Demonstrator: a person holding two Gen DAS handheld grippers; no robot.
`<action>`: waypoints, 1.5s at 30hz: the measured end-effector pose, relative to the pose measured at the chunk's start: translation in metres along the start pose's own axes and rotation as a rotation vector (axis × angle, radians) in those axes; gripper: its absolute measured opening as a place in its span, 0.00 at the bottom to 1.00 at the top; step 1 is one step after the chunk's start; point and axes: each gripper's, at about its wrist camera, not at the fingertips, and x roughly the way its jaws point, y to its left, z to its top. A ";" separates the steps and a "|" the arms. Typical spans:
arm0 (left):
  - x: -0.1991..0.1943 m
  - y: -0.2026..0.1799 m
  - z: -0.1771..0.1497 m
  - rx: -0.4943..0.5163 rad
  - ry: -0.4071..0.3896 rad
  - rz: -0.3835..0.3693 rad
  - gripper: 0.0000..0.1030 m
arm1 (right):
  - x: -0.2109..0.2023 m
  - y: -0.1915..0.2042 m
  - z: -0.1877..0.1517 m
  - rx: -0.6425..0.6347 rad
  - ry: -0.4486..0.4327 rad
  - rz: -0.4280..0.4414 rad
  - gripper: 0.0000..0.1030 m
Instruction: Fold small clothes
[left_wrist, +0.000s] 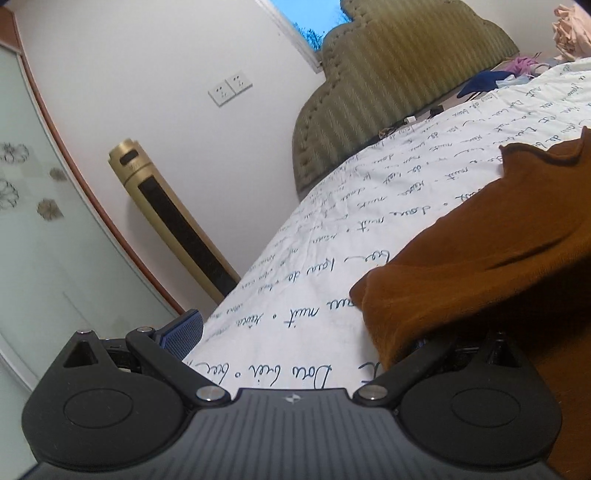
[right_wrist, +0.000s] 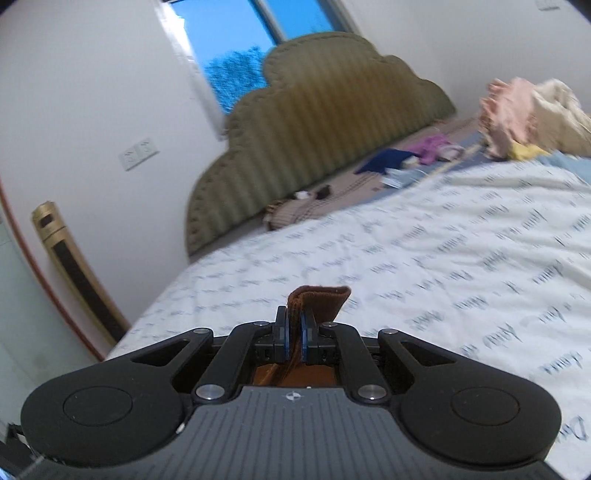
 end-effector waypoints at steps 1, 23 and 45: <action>0.001 0.001 -0.001 -0.002 0.004 -0.007 1.00 | -0.002 -0.007 -0.005 0.009 0.009 -0.005 0.11; -0.007 0.046 -0.032 -0.022 0.075 -0.201 1.00 | -0.037 -0.051 -0.087 -0.015 0.103 -0.147 0.11; 0.005 0.008 -0.002 -0.108 0.126 -0.316 1.00 | -0.061 -0.050 -0.093 -0.136 -0.010 -0.370 0.14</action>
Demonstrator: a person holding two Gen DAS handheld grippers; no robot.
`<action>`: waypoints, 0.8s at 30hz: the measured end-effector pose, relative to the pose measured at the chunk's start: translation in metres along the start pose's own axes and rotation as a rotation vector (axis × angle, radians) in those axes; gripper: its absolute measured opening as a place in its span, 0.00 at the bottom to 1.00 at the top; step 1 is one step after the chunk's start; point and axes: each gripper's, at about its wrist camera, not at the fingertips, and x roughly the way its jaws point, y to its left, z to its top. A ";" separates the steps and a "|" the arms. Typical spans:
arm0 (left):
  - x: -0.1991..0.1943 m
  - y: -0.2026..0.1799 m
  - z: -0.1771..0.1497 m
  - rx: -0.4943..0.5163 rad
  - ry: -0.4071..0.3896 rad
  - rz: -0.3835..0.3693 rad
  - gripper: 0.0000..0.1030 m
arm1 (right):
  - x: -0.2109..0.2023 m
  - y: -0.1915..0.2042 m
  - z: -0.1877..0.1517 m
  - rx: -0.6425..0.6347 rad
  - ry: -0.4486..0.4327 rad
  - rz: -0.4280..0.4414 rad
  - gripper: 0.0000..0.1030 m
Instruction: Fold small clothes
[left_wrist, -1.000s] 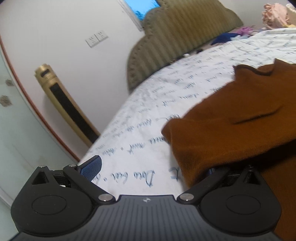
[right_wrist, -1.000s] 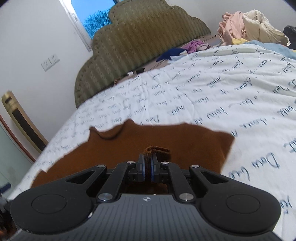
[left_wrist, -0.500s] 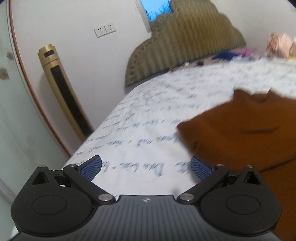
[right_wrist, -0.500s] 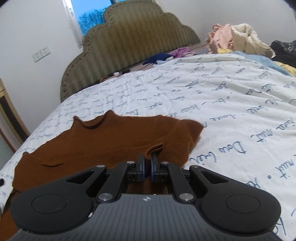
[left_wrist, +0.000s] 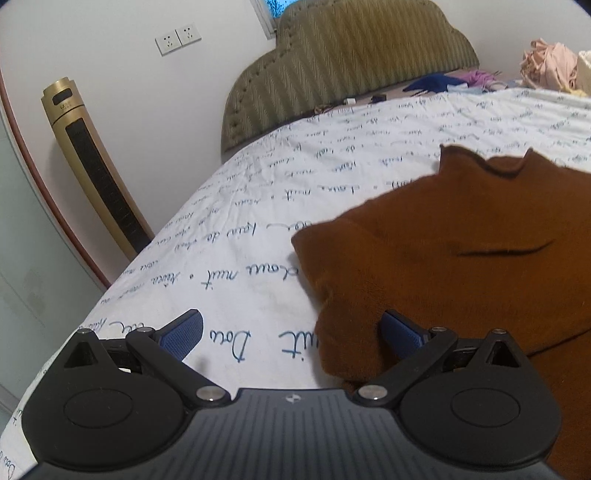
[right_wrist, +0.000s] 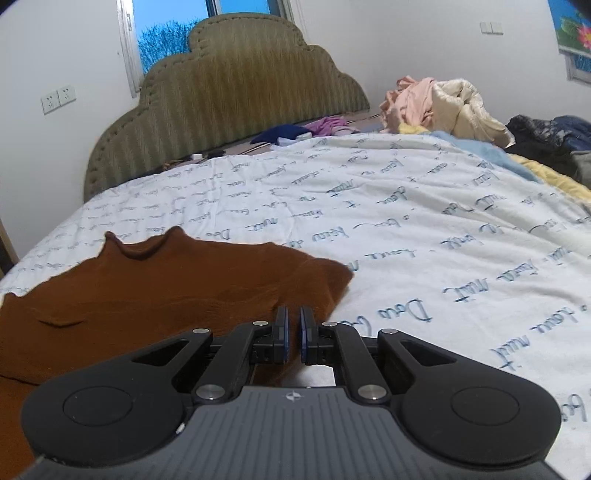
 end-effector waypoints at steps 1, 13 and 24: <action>0.001 -0.001 -0.001 0.004 0.004 0.003 1.00 | -0.005 0.004 0.001 -0.013 -0.022 0.005 0.15; 0.005 -0.003 -0.007 0.009 0.020 0.001 1.00 | 0.017 0.047 -0.008 -0.171 0.104 0.042 0.33; -0.029 0.001 -0.019 -0.014 0.003 -0.134 1.00 | -0.012 0.033 -0.013 -0.109 0.107 0.120 0.65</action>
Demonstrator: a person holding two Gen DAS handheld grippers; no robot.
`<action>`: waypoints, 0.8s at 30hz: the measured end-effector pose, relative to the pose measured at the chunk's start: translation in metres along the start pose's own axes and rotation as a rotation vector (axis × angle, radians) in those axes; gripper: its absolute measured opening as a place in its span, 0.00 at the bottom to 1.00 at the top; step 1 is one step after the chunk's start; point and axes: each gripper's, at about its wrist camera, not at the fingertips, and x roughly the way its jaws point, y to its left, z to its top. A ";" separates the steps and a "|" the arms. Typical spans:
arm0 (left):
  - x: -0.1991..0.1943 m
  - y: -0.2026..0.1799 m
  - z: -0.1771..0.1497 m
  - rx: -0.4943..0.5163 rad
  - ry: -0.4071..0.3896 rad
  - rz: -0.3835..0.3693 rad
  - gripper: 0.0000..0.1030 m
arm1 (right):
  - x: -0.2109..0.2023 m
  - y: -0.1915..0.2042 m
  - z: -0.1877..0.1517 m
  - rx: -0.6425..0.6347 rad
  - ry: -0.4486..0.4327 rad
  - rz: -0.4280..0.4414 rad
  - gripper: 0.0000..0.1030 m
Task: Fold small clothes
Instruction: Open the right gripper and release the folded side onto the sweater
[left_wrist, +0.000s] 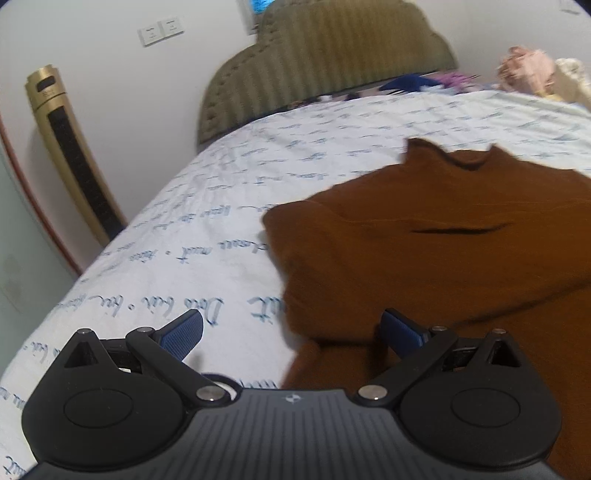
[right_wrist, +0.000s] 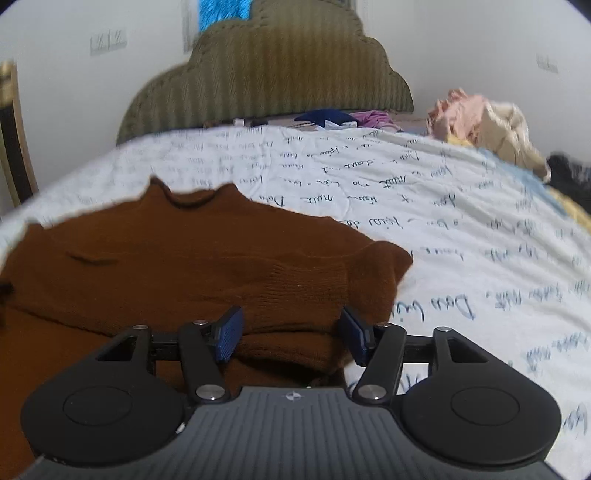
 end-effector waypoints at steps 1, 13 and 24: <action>-0.006 0.001 -0.004 0.005 -0.004 -0.027 1.00 | -0.006 -0.006 -0.002 0.038 0.000 0.023 0.70; -0.042 0.028 -0.049 -0.127 0.051 -0.269 1.00 | -0.065 -0.054 -0.055 0.265 0.075 0.198 0.82; -0.091 0.072 -0.065 -0.105 0.026 0.138 1.00 | -0.103 -0.052 -0.086 0.180 0.099 0.188 0.86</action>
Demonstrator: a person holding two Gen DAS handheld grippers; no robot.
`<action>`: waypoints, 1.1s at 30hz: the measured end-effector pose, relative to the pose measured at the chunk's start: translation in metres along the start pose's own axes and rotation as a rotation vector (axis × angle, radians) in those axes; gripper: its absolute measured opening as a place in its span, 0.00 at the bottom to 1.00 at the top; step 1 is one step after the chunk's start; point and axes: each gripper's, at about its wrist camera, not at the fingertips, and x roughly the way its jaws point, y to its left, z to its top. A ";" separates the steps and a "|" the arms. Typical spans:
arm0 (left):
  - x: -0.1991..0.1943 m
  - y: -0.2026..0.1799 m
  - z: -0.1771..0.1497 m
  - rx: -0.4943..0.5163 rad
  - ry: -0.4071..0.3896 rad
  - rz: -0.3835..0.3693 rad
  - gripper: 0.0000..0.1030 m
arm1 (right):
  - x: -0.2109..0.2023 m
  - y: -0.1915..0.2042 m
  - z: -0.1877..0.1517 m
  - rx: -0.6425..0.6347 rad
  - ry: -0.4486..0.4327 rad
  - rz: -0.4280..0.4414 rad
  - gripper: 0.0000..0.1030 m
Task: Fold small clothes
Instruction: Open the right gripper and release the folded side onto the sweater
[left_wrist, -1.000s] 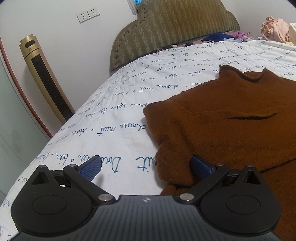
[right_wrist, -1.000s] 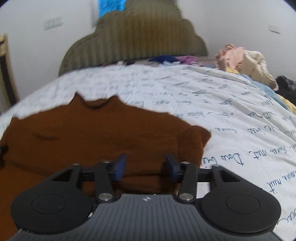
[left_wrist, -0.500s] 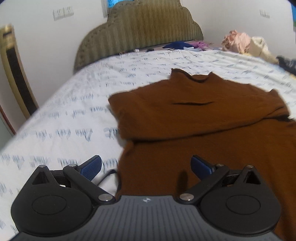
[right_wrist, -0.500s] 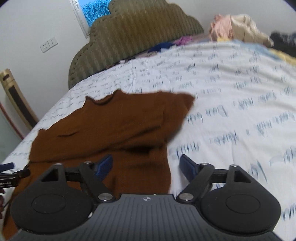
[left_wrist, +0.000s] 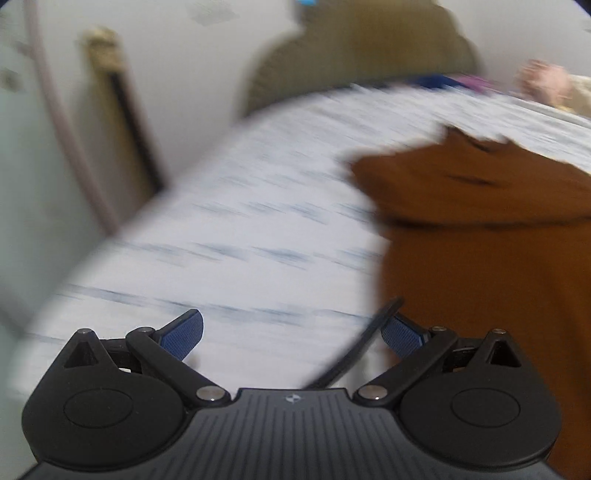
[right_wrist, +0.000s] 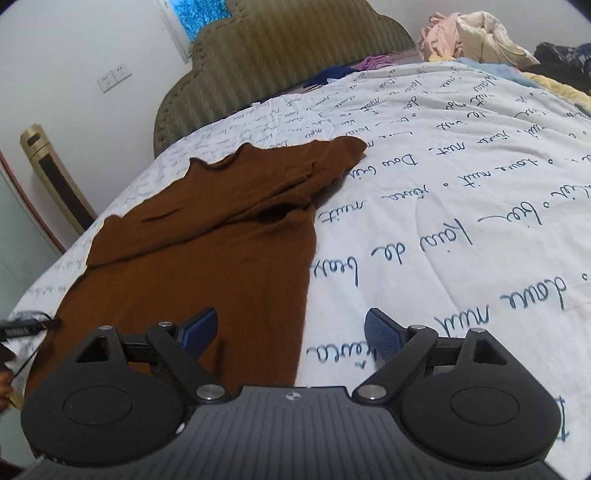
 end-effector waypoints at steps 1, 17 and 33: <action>-0.008 0.013 0.003 -0.013 -0.018 0.055 1.00 | 0.000 0.000 -0.001 0.001 -0.001 0.002 0.87; -0.004 0.012 0.022 -0.134 0.086 -0.187 1.00 | 0.002 0.016 -0.002 -0.019 0.004 0.018 0.92; -0.086 0.129 0.017 -0.141 -0.081 0.688 1.00 | 0.002 0.013 -0.005 -0.011 -0.006 0.023 0.95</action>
